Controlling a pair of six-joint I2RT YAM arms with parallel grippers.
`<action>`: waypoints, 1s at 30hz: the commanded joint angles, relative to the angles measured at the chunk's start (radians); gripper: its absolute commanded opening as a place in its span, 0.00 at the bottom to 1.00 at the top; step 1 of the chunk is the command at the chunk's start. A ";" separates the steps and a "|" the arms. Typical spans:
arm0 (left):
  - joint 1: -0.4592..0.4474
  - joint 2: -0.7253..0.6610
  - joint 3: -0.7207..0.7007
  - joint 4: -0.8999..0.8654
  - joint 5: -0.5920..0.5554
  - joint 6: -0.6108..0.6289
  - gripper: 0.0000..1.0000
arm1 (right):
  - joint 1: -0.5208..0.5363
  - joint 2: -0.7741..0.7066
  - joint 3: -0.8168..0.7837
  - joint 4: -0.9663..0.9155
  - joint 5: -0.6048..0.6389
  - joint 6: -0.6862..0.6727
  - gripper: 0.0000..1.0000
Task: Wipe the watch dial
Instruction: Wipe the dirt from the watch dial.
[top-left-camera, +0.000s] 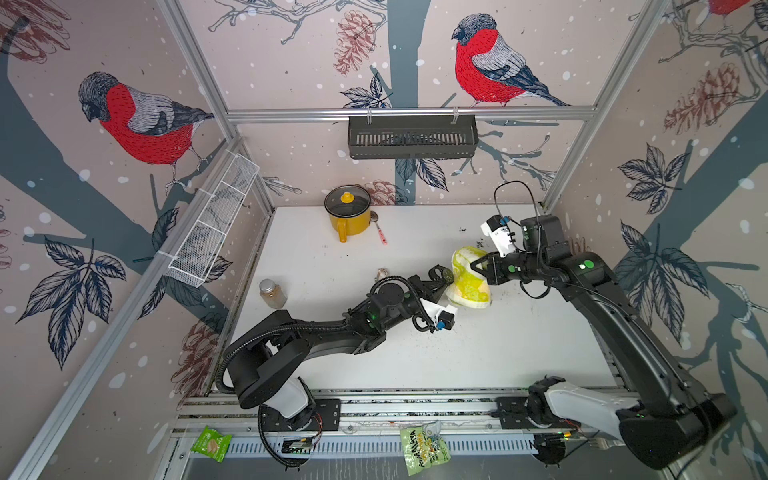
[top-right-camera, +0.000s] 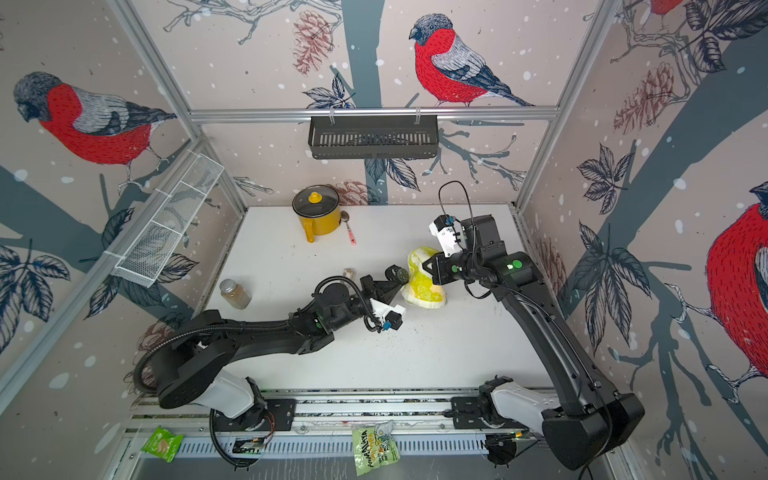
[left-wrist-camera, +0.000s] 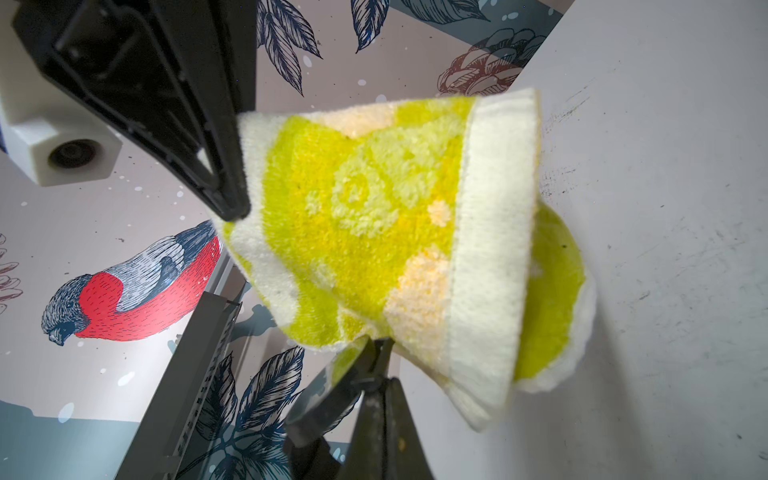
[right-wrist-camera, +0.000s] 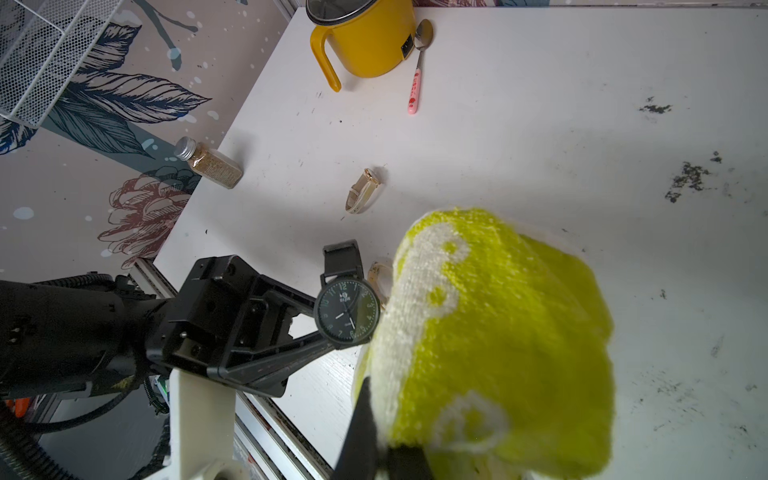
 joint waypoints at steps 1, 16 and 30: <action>-0.006 0.009 0.010 0.034 -0.011 0.042 0.00 | 0.023 0.014 0.021 -0.025 0.002 -0.027 0.04; -0.015 0.027 0.023 0.055 -0.036 0.070 0.00 | 0.123 0.060 -0.013 0.004 0.031 -0.011 0.05; -0.027 0.021 0.005 0.101 -0.045 0.077 0.00 | 0.141 0.109 -0.025 0.027 0.035 -0.015 0.04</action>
